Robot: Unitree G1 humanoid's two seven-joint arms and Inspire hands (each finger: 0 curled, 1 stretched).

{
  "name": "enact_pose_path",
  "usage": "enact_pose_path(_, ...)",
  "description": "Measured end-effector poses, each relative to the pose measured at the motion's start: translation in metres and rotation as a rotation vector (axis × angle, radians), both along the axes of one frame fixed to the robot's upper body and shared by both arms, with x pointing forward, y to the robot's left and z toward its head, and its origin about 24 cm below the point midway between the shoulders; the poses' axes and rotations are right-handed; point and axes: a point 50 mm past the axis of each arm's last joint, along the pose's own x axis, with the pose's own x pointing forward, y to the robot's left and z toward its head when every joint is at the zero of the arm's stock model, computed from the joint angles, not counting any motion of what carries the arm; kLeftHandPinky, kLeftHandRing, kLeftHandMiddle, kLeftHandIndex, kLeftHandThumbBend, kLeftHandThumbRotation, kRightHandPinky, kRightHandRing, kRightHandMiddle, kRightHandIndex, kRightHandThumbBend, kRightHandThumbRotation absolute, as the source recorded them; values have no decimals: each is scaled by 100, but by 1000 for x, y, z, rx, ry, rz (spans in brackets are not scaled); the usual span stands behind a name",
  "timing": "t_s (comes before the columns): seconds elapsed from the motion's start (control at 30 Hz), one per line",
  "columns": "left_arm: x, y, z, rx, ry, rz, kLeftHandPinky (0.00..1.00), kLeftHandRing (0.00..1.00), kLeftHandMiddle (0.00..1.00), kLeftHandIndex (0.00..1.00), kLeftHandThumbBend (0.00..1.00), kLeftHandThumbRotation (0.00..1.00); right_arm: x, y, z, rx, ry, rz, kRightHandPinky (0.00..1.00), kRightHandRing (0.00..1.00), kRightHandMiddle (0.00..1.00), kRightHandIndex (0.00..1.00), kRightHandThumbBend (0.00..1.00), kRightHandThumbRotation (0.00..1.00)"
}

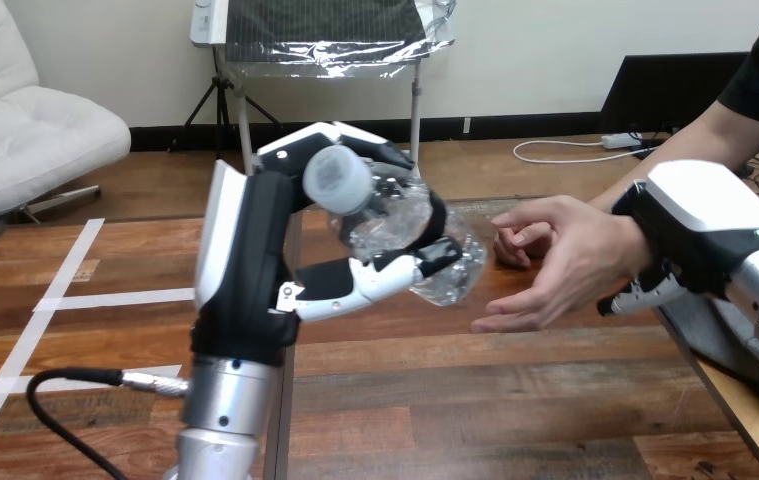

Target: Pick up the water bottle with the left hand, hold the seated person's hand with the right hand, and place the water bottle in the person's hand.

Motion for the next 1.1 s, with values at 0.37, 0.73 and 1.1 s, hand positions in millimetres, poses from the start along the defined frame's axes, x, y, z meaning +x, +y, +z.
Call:
enact_pose_path(0.37,5,-9,0,12,17,-27,32,36,42,47,58,0,0,9,10,-4,-10,32,8,14,21,25,83,0)
enact_pose_path(0.73,13,-24,-2,30,42,-55,32,36,42,47,60,0,-1,18,19,-2,-23,60,8,14,21,24,82,0)
enact_pose_path(1.1,19,-44,-2,44,55,-108,32,36,42,47,60,0,-3,25,24,-4,-36,85,8,14,20,24,79,0)
